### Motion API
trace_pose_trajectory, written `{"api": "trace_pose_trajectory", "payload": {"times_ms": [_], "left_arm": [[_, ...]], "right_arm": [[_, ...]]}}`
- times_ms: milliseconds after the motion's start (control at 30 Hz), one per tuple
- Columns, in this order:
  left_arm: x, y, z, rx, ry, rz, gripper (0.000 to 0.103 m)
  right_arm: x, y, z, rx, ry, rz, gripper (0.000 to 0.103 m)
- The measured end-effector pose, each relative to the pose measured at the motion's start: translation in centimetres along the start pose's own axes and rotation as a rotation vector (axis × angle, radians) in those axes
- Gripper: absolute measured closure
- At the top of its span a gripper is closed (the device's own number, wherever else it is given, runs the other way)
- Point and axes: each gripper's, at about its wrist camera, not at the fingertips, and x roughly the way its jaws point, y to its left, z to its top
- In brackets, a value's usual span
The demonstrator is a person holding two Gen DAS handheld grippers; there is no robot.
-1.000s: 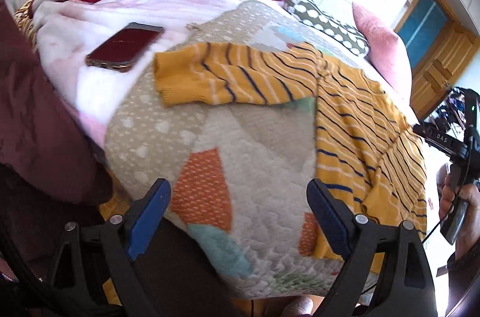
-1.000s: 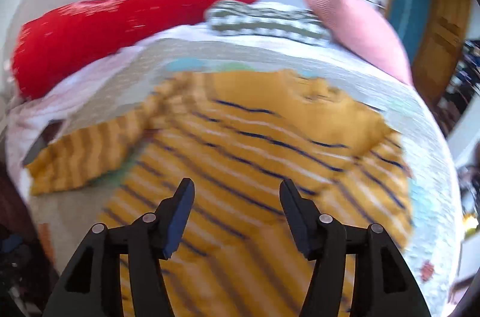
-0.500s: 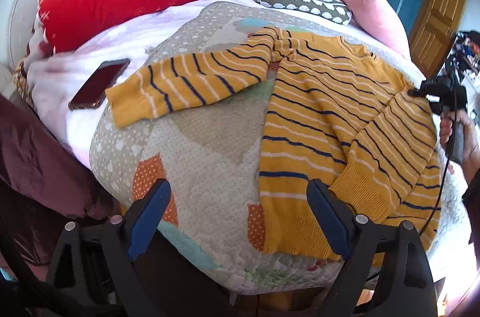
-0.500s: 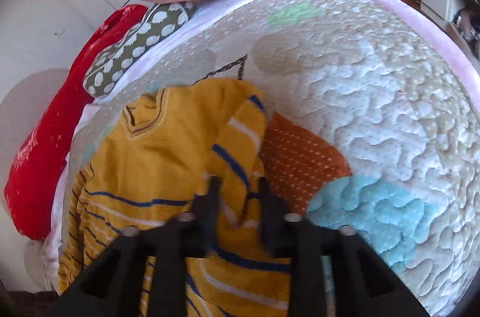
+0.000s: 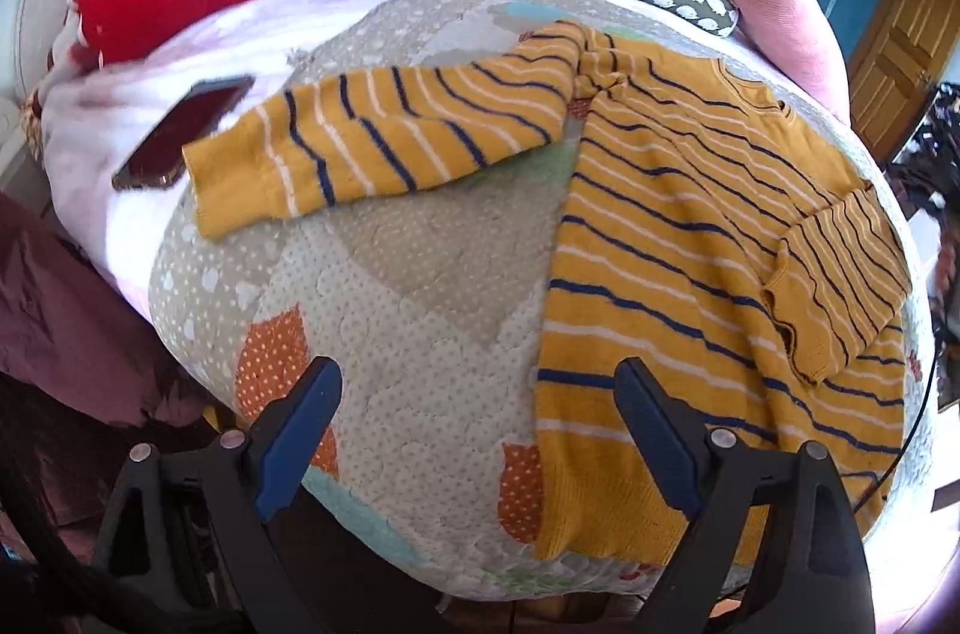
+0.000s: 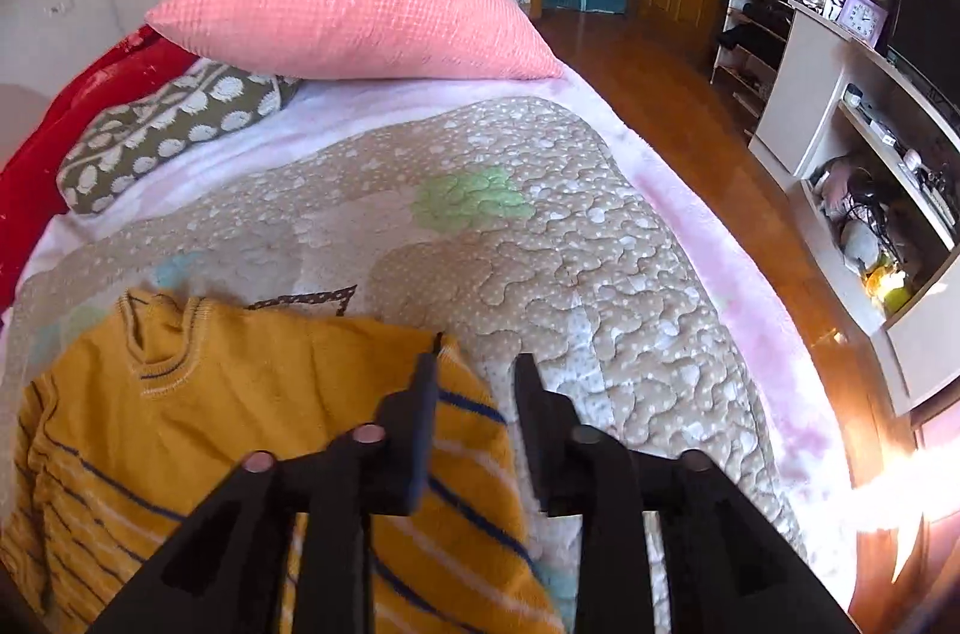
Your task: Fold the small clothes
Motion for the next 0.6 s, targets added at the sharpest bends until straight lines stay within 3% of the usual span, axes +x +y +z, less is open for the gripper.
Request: {"api": "trace_pose_trajectory", "payload": {"times_ms": [33,67,200,400,433,500,533,600], "left_arm": [[0.2,0.4,-0.1,-0.012,0.006,-0.018,0.011],[0.4,0.7,-0.2,-0.02,0.009,-0.035,0.011],[0.8,1.2,-0.7,-0.039,0.019,-0.069,0.011],[0.5,0.7,-1.1,-0.043,0.029,-0.107,0.011],[0.3,0.5,-1.1,-0.037,0.026,-0.108,0.011],[0.0,0.2,-1.0,-0.026,0.02,-0.109,0.011],[-0.3,0.2,-1.0,-0.021,0.014,-0.108,0.011],[-0.7,0.1,-0.9,-0.014,0.003,-0.105,0.011]], "right_arm": [[-1.7,-0.4,-1.4,0.01,-0.023,0.041,0.041],[-3.5,-0.9,-3.2,0.017,-0.036,0.097,0.037],[-7.6,-1.7,-11.9,0.004,0.077,0.292,0.037],[-11.4,0.3,-24.1,0.024,0.244,0.45,0.037],[-11.8,1.2,-25.7,0.01,0.261,0.457,0.041],[-13.1,2.8,-27.6,-0.064,0.206,0.411,0.071],[-13.5,3.4,-28.0,-0.097,0.201,0.428,0.089],[-13.9,2.5,-27.6,-0.049,0.207,0.468,0.093]]}}
